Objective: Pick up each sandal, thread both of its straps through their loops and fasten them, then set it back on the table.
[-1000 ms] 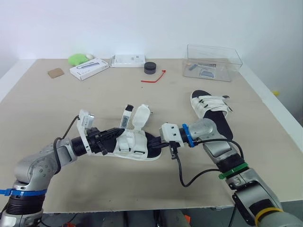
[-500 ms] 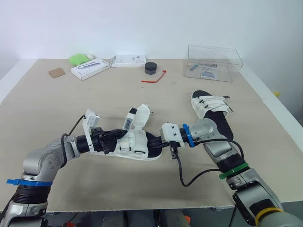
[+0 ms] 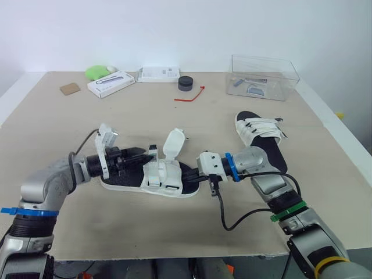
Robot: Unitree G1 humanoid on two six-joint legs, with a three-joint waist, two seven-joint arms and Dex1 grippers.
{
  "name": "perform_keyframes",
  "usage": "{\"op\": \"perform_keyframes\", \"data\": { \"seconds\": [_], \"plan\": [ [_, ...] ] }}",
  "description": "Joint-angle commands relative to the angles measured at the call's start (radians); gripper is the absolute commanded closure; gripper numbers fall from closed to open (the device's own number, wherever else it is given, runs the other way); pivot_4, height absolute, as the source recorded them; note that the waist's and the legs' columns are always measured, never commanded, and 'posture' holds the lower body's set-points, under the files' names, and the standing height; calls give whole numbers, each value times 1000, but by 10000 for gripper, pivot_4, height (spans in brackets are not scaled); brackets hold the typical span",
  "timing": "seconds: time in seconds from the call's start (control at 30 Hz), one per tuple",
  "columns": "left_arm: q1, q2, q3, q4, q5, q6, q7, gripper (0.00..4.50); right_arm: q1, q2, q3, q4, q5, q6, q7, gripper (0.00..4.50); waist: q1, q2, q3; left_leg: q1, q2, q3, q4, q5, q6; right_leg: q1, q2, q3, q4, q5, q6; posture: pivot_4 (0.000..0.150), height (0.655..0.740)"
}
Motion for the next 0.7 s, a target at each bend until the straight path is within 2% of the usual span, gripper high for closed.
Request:
{"op": "perform_keyframes", "data": {
  "seconds": [0.03, 0.13, 0.27, 0.37, 0.43, 0.47, 0.7],
  "plan": [
    [-76, 8, 24, -29, 0, -23, -20, 16514, 10, -11, 5, 1, -23, 8, -1, 45000, 0, 0, 0, 0, 0, 0, 0, 0, 0, 0, 0, 0, 0, 0, 0, 1500, 7400],
    [-95, -12, 8, -23, 1, -17, -28, 16514, 10, -10, 6, 1, -24, 6, -1, 45000, -1, 0, 0, 0, 0, 1, 0, 0, 0, 0, 0, 0, 0, 0, 1, 1500, 7400],
    [-97, -34, -48, 57, 61, -43, -56, 16514, 10, -9, 7, 2, -26, 4, -3, 45000, -1, 0, 0, 0, 0, 1, 0, 0, 1, 0, 0, 1, 0, -1, 1, 1500, 7400],
    [-125, -42, -91, 175, 121, -69, -93, 29625, 11, -9, 8, 1, -26, 3, -4, 45000, -1, 0, 0, 0, 0, 1, 0, 0, 0, 0, 0, 0, 0, -1, 1, 1500, 7400],
    [-157, -48, -98, 257, 140, -75, -120, 40731, 11, -8, 9, 3, -27, 1, -5, 45000, -1, 0, 0, 0, 0, 1, 0, 0, 0, 0, 1, 0, 0, 0, 1, 1500, 7400],
    [-176, -49, -104, 298, 150, -75, -140, 44804, 10, -7, 10, 4, -28, 0, -5, 45000, -1, 0, 0, 0, 0, 1, 0, 0, 0, 0, 1, -1, 0, 0, 1, 1500, 7400],
    [-312, -62, -188, 537, 243, -58, -293, 44804, 7, -5, 8, 7, -30, -6, -9, 45000, -1, 0, 0, 0, -1, 1, 0, 0, 1, -1, 1, -2, 0, -1, 1, 1500, 7400]
  ]
}}
